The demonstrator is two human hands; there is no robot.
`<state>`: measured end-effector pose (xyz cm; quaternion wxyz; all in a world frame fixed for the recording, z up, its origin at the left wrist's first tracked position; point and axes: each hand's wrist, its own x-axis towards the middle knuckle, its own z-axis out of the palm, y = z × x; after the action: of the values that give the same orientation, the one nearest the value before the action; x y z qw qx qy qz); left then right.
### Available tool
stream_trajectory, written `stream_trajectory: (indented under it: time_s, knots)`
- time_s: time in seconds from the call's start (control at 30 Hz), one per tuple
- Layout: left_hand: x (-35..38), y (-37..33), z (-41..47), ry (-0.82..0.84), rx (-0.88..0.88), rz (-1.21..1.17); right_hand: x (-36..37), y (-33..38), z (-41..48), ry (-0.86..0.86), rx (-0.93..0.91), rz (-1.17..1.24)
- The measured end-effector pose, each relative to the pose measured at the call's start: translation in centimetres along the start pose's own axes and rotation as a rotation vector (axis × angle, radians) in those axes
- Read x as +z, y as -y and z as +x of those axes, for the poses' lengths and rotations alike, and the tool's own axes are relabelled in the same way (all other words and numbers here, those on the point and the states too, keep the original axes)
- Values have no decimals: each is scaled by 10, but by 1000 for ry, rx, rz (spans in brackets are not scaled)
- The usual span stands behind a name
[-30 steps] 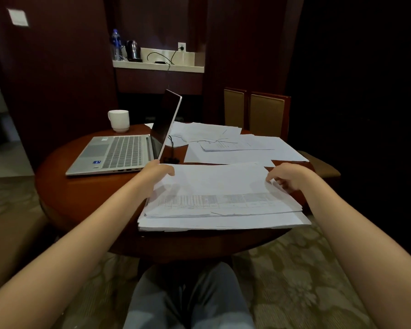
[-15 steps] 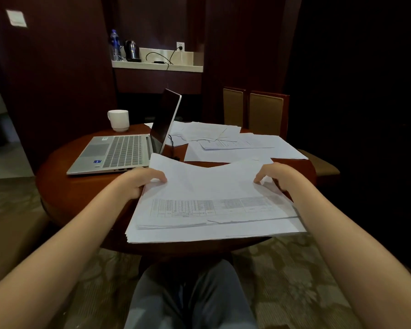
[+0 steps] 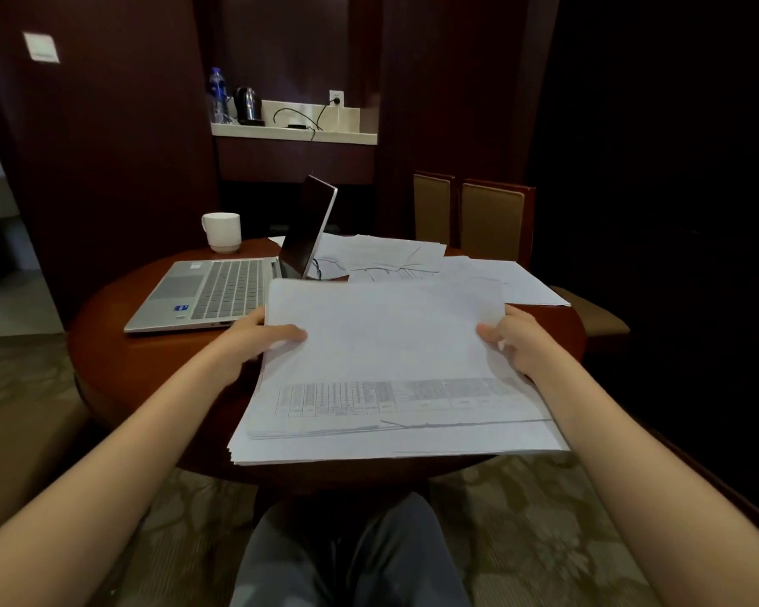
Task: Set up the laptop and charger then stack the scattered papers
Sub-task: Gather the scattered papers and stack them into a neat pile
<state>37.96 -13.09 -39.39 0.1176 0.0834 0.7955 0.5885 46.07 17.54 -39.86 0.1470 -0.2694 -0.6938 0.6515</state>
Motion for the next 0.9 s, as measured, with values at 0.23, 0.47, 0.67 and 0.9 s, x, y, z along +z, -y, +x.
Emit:
stream_trajectory:
  time_s: [0.23, 0.47, 0.67, 0.9]
  knots:
    - [8, -12, 0, 4, 62, -285, 1, 21, -17, -71, -350, 151]
    - [-2, -76, 2, -246, 513, -338, -2, 70, -17, -106, -699, 260]
    - [-2, -55, 12, -252, 540, -347, 6, 49, -12, 33, -643, 283]
    - [7, -32, 18, -232, 524, -369, 18, 9, -4, -44, -554, 224]
